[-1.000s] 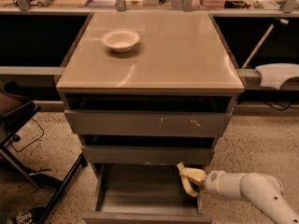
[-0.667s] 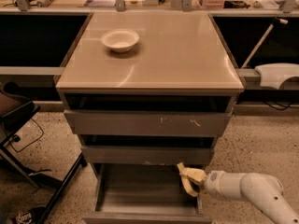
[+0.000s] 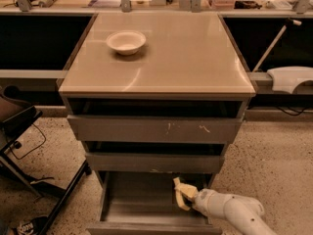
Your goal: Place sponge into bottom drawer
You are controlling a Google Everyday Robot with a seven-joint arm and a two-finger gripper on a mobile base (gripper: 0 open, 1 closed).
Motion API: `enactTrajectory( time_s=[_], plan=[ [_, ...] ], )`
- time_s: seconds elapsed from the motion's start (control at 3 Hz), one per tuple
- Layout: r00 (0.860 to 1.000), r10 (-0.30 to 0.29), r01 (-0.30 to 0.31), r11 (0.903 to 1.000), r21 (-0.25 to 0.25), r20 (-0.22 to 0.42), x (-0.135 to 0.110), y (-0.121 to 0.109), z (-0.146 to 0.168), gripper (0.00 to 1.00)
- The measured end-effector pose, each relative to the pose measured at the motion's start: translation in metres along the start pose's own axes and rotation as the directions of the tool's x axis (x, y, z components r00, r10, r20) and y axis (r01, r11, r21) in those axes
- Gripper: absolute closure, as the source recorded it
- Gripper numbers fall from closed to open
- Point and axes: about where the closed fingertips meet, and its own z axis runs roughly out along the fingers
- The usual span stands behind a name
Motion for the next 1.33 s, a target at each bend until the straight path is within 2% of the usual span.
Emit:
enactTrajectory(
  time_s=[0.33,0.67,1.0,1.33],
  plan=[
    [0.996,-0.057,0.058,0.9982,-0.013,0.071,-0.015,0.0,0.008,1.0],
    [0.996,-0.057,0.058,0.9982,-0.015,0.073,-0.016,0.001,0.007,1.0],
    [0.995,-0.049,0.052,0.9981,-0.032,0.086,-0.021,-0.008,0.045,1.0],
    [0.994,-0.036,0.042,0.9978,-0.051,0.107,-0.039,-0.016,0.113,1.0]
  ],
)
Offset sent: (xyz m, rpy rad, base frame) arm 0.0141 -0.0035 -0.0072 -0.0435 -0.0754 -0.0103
